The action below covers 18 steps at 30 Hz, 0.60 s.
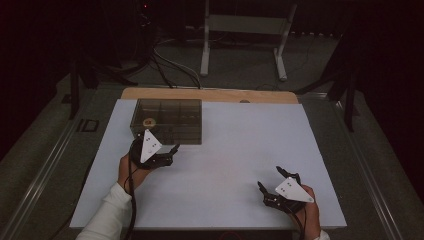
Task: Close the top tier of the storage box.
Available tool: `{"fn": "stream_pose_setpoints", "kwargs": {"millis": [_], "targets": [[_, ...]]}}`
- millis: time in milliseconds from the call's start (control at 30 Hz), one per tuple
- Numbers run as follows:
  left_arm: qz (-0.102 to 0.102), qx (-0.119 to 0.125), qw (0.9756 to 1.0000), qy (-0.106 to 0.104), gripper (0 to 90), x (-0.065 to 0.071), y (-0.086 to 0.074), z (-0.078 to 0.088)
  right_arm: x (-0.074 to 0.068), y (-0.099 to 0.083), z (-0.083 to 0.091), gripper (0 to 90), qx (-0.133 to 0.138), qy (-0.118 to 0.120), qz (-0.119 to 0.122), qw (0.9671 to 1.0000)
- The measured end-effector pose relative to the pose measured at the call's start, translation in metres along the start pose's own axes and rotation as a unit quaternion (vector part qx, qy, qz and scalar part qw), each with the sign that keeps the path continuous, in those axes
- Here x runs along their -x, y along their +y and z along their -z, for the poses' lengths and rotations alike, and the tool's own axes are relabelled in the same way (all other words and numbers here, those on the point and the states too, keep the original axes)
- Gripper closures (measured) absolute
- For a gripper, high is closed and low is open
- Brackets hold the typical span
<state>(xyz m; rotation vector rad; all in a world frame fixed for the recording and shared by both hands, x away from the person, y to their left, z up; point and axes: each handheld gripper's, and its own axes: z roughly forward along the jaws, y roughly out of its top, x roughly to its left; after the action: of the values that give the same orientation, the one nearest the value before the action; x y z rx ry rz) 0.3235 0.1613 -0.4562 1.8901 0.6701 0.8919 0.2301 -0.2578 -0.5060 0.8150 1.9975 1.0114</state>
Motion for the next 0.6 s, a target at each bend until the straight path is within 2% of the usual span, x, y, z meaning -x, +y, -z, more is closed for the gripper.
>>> {"fn": "stream_pose_setpoints", "kwargs": {"millis": [533,600], "targets": [[-0.009,0.005,0.9998,-0.019,19.7,0.011,0.005,0.003,0.0,0.0,0.0,21.2,0.0,0.001,0.0,1.0],[-0.016,0.001,0.9996,-0.023,19.7,0.015,0.005,0.004,-0.001,0.001,0.0,21.2,-0.001,0.001,0.001,1.0]]}}
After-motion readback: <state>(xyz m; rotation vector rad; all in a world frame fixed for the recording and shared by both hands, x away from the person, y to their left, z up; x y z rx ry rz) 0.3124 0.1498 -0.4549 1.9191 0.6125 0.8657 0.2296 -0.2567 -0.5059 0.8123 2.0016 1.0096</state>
